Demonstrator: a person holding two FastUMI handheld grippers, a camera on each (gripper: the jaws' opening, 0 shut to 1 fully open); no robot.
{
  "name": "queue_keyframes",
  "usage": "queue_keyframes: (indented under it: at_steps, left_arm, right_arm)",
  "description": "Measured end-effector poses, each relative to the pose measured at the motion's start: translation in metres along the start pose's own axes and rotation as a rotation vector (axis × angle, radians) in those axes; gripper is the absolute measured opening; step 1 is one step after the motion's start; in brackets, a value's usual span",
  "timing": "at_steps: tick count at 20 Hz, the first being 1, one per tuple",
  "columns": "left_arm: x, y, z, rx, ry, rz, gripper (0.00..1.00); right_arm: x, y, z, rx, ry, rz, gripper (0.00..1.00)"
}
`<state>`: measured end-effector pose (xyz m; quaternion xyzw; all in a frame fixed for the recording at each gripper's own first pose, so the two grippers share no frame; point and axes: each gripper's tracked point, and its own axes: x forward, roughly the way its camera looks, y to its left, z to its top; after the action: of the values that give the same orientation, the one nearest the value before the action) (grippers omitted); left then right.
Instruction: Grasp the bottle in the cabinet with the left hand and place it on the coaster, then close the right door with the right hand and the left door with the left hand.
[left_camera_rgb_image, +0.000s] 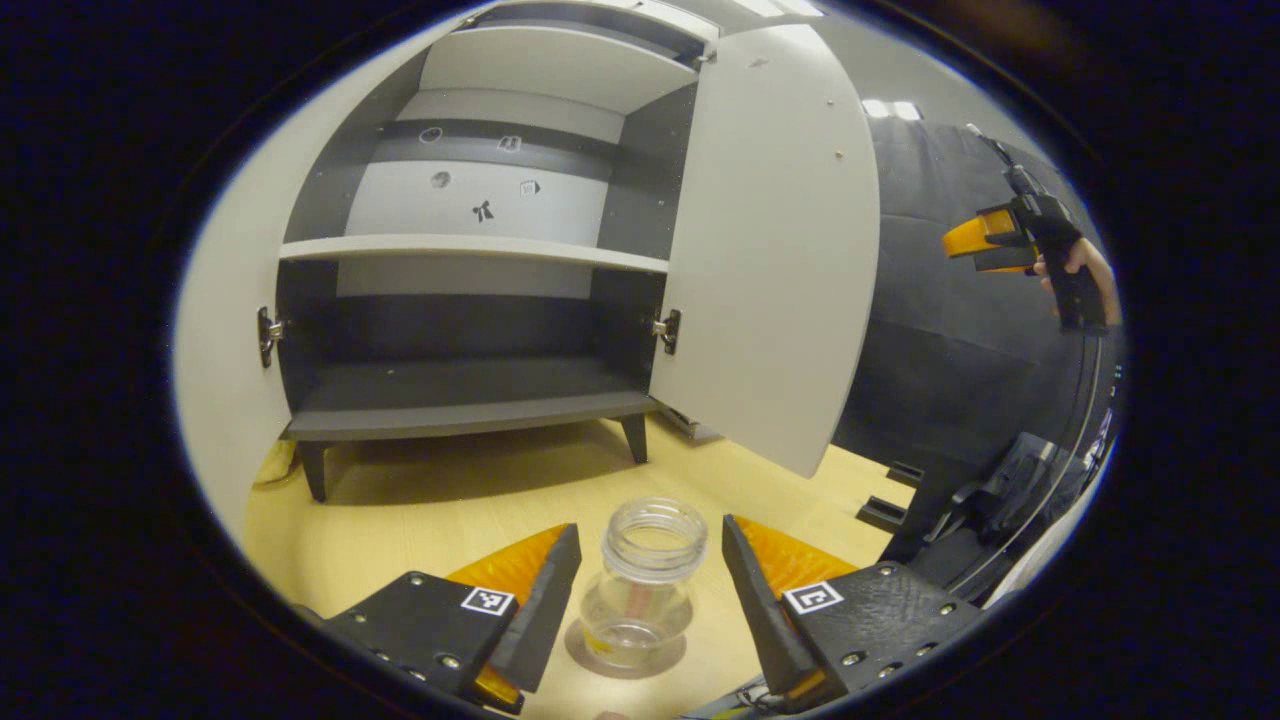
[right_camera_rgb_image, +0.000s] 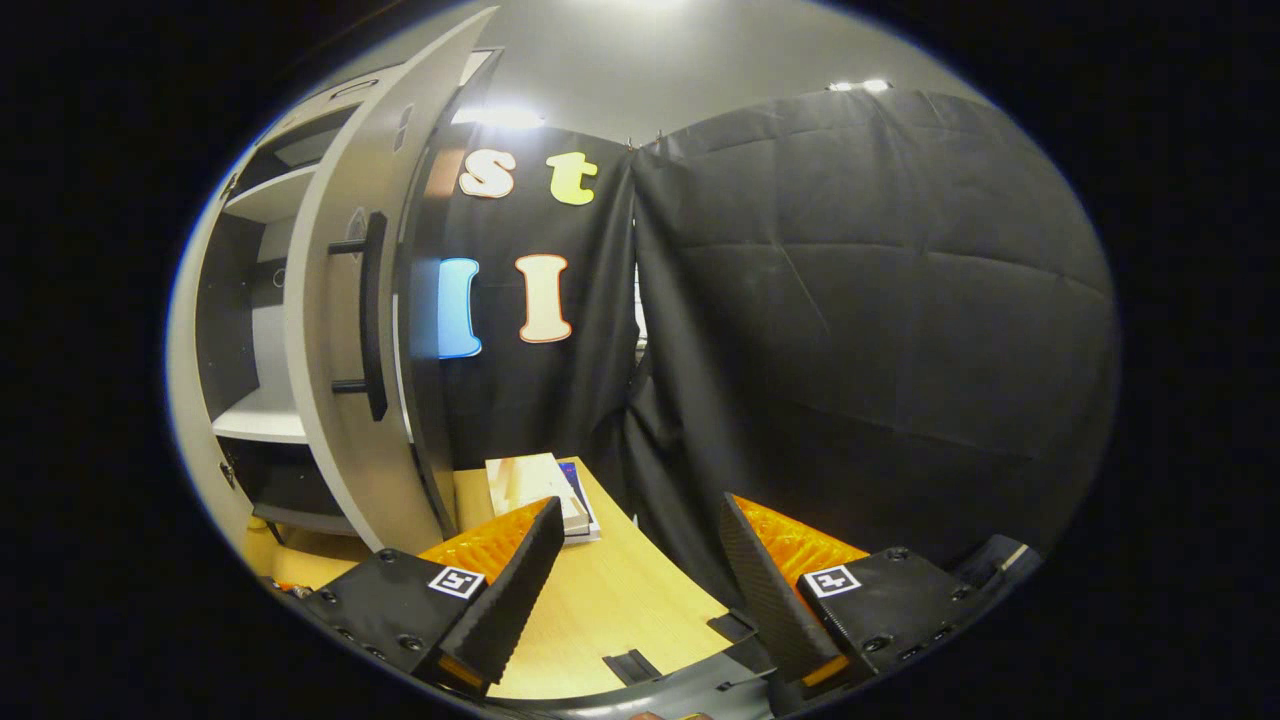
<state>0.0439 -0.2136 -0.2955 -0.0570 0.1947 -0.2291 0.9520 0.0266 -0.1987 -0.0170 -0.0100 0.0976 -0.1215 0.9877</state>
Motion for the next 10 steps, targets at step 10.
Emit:
queue_keyframes:
  at_steps: [10]
  left_arm:
    - [-0.112,-0.012,0.127,-0.024,-0.137,0.359,0.82]
  right_arm:
    - [0.08,0.041,0.035,-0.052,-0.073,0.339,0.99]
